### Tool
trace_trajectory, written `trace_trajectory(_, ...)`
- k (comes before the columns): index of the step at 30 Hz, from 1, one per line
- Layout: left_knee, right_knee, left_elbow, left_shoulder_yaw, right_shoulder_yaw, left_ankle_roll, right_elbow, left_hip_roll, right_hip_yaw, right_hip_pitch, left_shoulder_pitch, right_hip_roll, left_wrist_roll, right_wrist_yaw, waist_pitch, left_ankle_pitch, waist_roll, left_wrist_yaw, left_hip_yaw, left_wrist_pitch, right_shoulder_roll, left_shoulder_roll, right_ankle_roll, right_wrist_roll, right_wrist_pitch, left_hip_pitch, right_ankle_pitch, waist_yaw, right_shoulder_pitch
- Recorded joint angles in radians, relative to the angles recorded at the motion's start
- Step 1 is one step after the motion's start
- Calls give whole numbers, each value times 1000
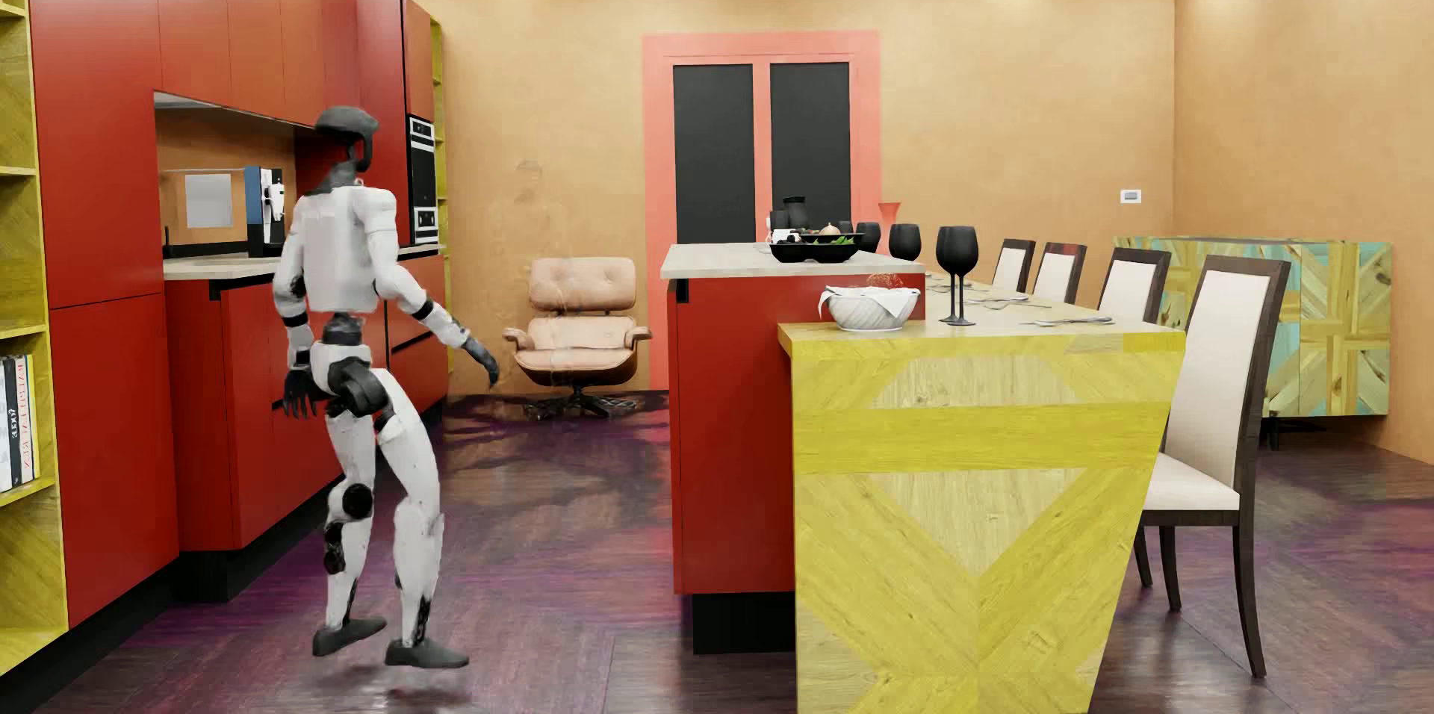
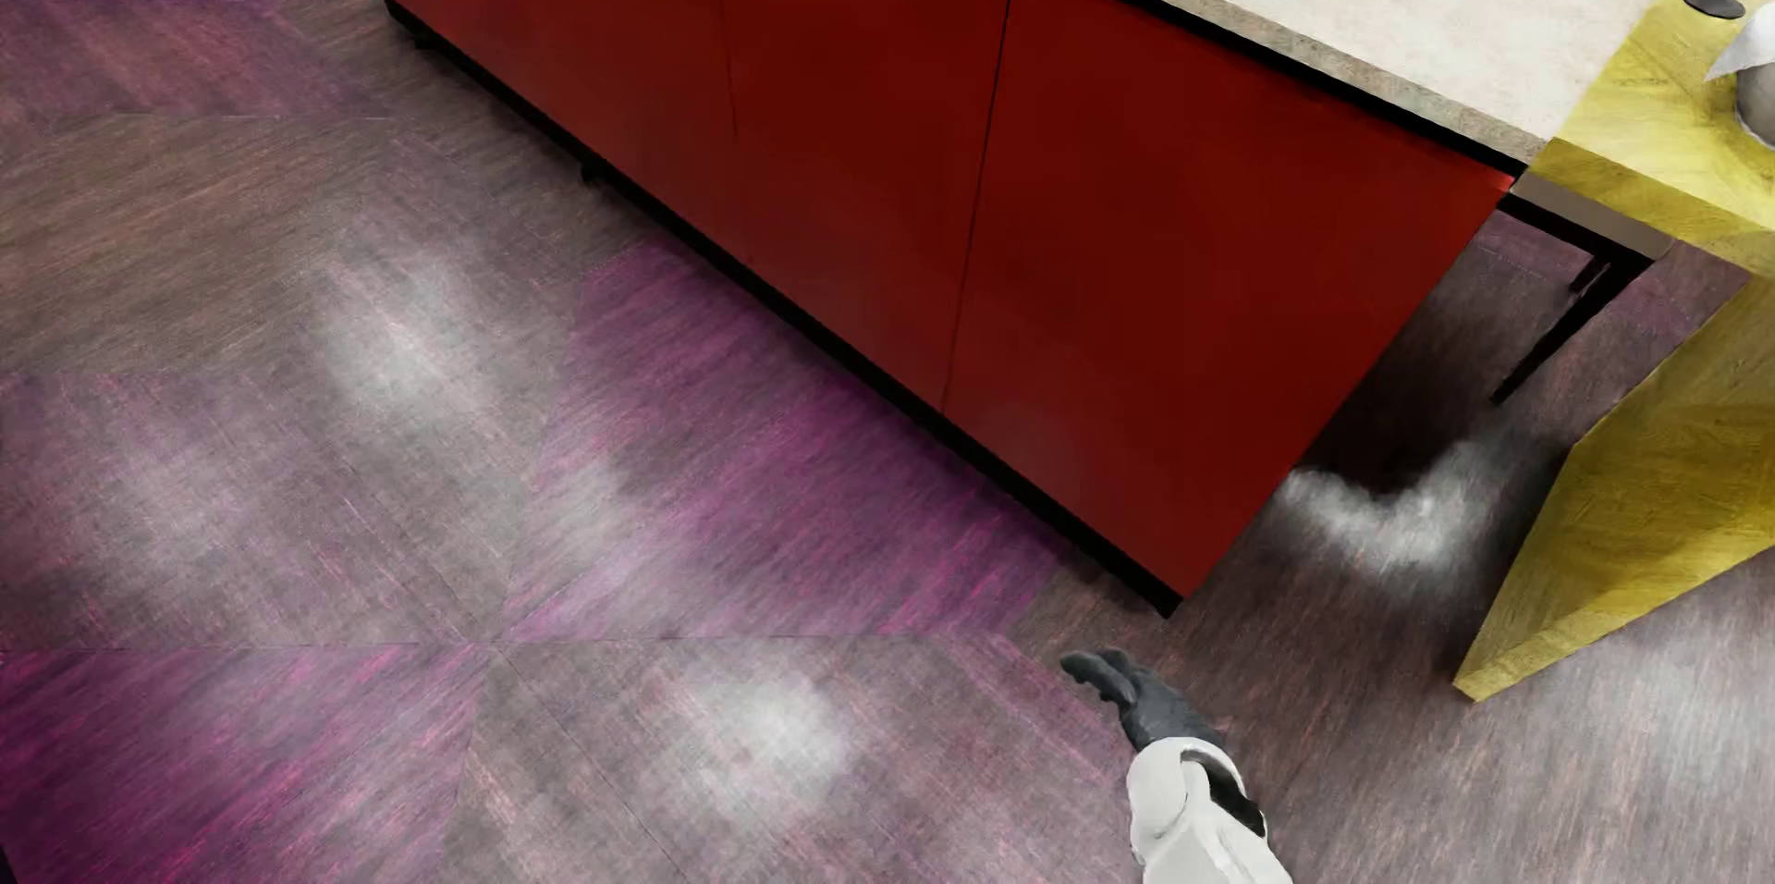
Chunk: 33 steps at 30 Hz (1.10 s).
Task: Move towards the leather armchair
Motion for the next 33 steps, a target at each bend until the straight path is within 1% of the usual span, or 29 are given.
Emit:
trace_trajectory(1, 2, -6, -2, 2, 36, 3, 69, -4, -5, 3, -14, -2, 9, 1, 2, 1, -2, 5, -7, -11, 23, -25, -3, -30, 27, -3, 7, 1, 8)
trace_trajectory(2, 4, -2, 2, -1, 54, 7, 152, -11, -8, 1, -34, -11, 28, 5, 4, 2, -5, 11, -12, -24, 47, -48, -4, -29, 62, -6, 11, 2, 16)
trace_trajectory(3, 7, 12, 11, -7, 64, 11, 235, -20, -10, -4, -58, -26, 51, 23, 7, 4, -7, 14, -18, -42, 63, -67, -4, -7, 93, -11, 12, 3, 28)
trace_trajectory(4, 10, 29, 8, -14, 77, 14, 301, -30, -12, -10, -96, -43, 71, 53, 9, 4, -10, 4, -23, -44, 62, -83, -3, 8, 111, -17, 10, 4, 52)
trace_trajectory(5, 13, 44, -2, -26, 102, 16, 349, -38, -13, -16, -121, -59, 91, 81, 10, 5, -13, -7, -28, -56, 46, -94, 0, 9, 114, -23, 8, 3, 80)
trace_trajectory(6, 15, 53, -11, -40, 131, 17, 383, -45, -14, -21, -128, -70, 113, 95, 11, 5, -16, -10, -30, -90, 22, -96, 2, 6, 102, -29, 7, 2, 108)
trace_trajectory(7, 14, 53, -15, -52, 147, 18, 390, -49, -14, -25, -128, -75, 136, 96, 11, 6, -19, -5, -30, -136, -4, -90, 3, 11, 87, -33, 8, -1, 148)
trace_trajectory(8, 11, 46, -25, -57, 143, 20, 391, -50, -11, -29, -134, -73, 156, 80, 10, 7, -20, 2, -26, -166, -14, -87, 4, 32, 79, -35, 11, -4, 189)
trace_trajectory(9, 7, 35, -38, -53, 118, 21, 384, -49, -5, -32, -136, -65, 161, 64, 8, 8, -20, 6, -18, -183, -27, -83, 4, 67, 73, -34, 16, -8, 224)
trace_trajectory(10, 2, 23, -46, -42, 89, 23, 377, -45, 5, -36, -137, -55, 155, 39, 6, 9, -19, 10, -7, -187, -38, -80, 4, 101, 72, -32, 21, -12, 249)
trace_trajectory(11, -4, 13, -48, -32, 68, 25, 375, -39, 19, -42, -140, -43, 144, 2, 5, 10, -17, 10, 8, -180, -47, -76, 4, 123, 73, -28, 26, -16, 261)
trace_trajectory(12, -10, 6, -44, -28, 59, 27, 378, -32, 37, -50, -143, -31, 137, -42, 3, 10, -15, 5, 25, -169, -53, -69, 3, 132, 72, -23, 31, -20, 259)
trace_trajectory(14, -16, 6, -24, -37, 69, 33, 379, -18, 84, -74, -151, -9, 154, -111, 0, 7, -10, -4, 69, -146, -55, -47, 2, 128, 57, -12, 36, -27, 231)
trace_trajectory(16, -15, 13, 3, -45, 87, 36, 337, -4, 136, -101, -159, 11, 180, -134, -1, -3, -5, 12, 116, -126, -62, -28, 2, 114, 35, -2, 39, -30, 195)
trace_trajectory(17, -14, 16, 16, -43, 85, 36, 303, 2, 160, -112, -170, 21, 187, -154, -2, -11, -2, 20, 139, -114, -53, -25, 3, 114, 26, 3, 41, -31, 183)
trace_trajectory(18, -13, 16, 20, -42, 77, 34, 271, 8, 181, -120, -185, 31, 185, -165, -2, -18, 0, 12, 160, -94, -39, -29, 4, 119, 16, 10, 42, -32, 169)
trace_trajectory(19, -13, 14, 26, -41, 73, 33, 240, 12, 201, -124, -193, 40, 176, -160, -3, -26, 3, -4, 180, -83, -25, -32, 5, 123, 4, 18, 42, -32, 159)
trace_trajectory(20, -12, 12, 31, -43, 76, 31, 211, 16, 217, -127, -200, 49, 168, -138, -3, -35, 6, -24, 196, -73, -14, -33, 7, 120, -6, 25, 44, -32, 151)
trace_trajectory(22, -6, 11, 30, -66, 98, 32, 175, 23, 243, -129, -200, 63, 177, -100, -4, -56, 12, -39, 220, -82, -1, -33, 11, 97, -19, 37, 48, -32, 131)
trace_trajectory(24, -3, 14, 14, -92, 121, 35, 169, 25, 258, -129, -202, 68, 196, -122, -5, -75, 20, -42, 233, -97, -1, -37, 16, 41, -20, 47, 51, -30, 119)
trace_trajectory(25, -4, 16, 1, -97, 125, 38, 174, 24, 262, -129, -211, 68, 197, -136, -6, -83, 24, -53, 236, -94, 0, -41, 19, 17, -16, 52, 53, -29, 120)
trace_trajectory(26, -4, 18, -11, -98, 121, 41, 185, 22, 265, -129, -213, 67, 195, -143, -8, -91, 27, -66, 236, -95, 2, -46, 23, 8, -11, 54, 55, -27, 122)
trace_trajectory(29, -5, 20, -61, -92, 98, 48, 210, 11, 268, -132, -190, 57, 185, -173, -13, -117, 40, -105, 231, -104, 0, -54, 43, 13, -4, 52, 62, -20, 126)
trace_trajectory(31, -15, 12, -99, -84, 87, 57, 196, -2, 268, -132, -153, 49, 162, -237, -17, -124, 48, -86, 223, -104, -2, -58, 64, 20, -12, 51, 71, -15, 118)
trace_trajectory(33, -30, -4, -127, -84, 71, 59, 168, -15, 261, -128, -105, 41, 143, -307, -22, -124, 58, -60, 211, -92, 12, -57, 92, 48, -24, 48, 89, -8, 95)
